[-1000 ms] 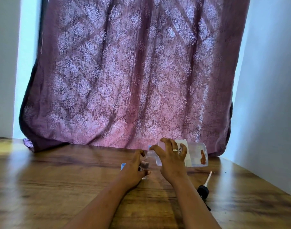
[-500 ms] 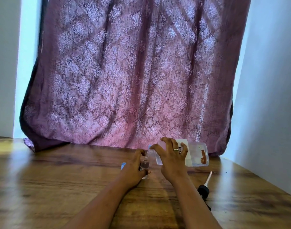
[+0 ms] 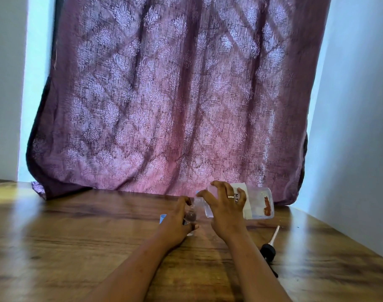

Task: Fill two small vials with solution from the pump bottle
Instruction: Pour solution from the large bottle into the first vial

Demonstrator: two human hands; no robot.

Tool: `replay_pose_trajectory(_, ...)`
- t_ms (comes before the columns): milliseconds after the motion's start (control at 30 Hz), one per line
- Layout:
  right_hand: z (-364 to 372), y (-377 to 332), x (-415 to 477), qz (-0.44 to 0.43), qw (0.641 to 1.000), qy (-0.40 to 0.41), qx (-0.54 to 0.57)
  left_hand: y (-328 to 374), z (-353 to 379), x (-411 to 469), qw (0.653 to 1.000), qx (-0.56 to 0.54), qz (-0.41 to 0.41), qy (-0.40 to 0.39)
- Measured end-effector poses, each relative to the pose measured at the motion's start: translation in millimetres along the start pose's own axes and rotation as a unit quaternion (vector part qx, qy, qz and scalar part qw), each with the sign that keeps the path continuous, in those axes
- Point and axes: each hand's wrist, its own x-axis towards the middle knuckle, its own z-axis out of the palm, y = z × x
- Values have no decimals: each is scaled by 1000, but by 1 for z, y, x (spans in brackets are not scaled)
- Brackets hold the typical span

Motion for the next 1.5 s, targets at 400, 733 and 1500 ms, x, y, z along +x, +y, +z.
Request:
replay_pose_trajectory(400,1,0,1,-9,1000,-5,-19,4,-1,-2,1000,-10,2,-3)
replay_pose_trajectory(733,3,0,2,-9,999,-5,-33,3,-1,-3,1000,-18,1,-5)
replay_pose_trajectory(1500,-6,20,11,297,912,206,193,2,-4,0,1000,0,-18,1)
